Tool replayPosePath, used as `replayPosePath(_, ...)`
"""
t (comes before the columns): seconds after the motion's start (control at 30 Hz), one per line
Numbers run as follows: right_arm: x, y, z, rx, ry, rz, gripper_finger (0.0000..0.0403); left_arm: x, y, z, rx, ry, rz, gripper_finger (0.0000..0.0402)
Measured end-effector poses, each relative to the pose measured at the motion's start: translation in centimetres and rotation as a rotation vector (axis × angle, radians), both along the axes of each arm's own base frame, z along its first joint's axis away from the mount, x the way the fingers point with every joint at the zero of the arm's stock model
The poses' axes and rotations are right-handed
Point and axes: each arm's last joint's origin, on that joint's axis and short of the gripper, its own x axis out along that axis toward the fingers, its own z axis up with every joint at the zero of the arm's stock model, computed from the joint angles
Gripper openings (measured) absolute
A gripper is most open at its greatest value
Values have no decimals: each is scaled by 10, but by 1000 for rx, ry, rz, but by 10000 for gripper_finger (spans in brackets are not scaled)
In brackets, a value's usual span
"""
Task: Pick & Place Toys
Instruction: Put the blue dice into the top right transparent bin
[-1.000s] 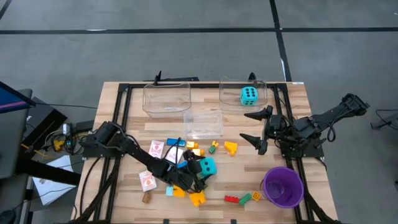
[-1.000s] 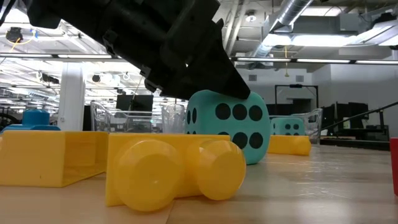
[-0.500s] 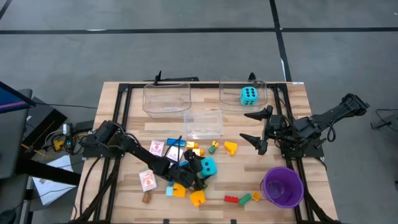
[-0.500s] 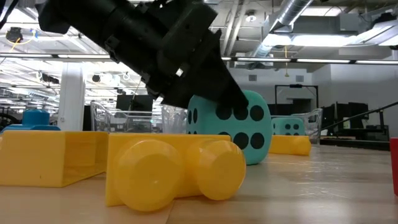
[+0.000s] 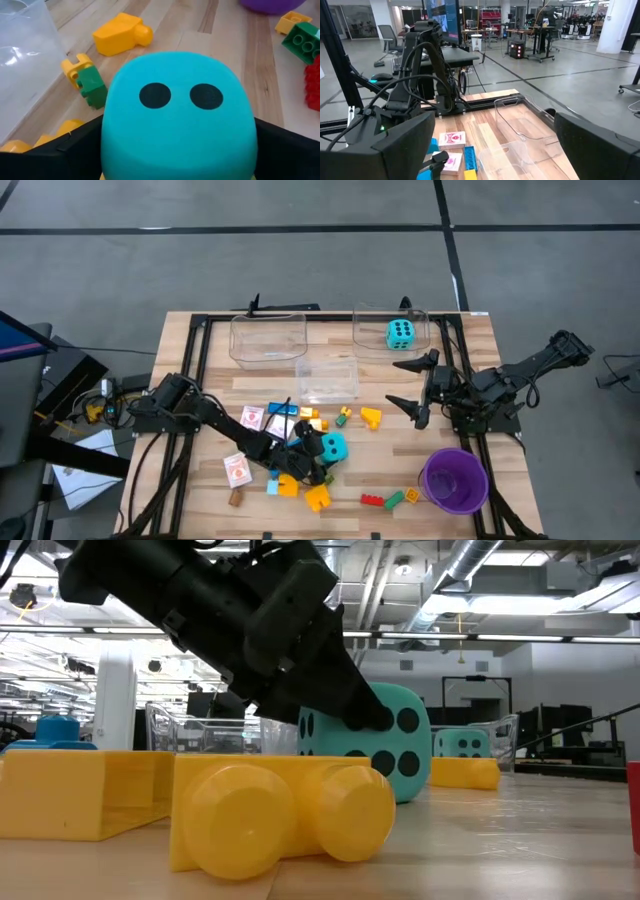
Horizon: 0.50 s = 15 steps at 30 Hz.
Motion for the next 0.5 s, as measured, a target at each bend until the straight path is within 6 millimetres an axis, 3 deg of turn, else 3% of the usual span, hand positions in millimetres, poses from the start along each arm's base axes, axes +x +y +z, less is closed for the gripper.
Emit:
replayPosePath(0.2, 0, 0, -1, -29, 17, 1, 400, 1, 6, 11, 8, -17, -1, 360)
replayPosePath(0.33, 0, 1, -2, -91, 40, 38, 400, -4, 10, 47, -53, -63, -54, 366)
replayPosePath(0.5, 7, 10, -8, -239, 103, 221, 400, -13, 24, 98, -186, -139, -180, 360)
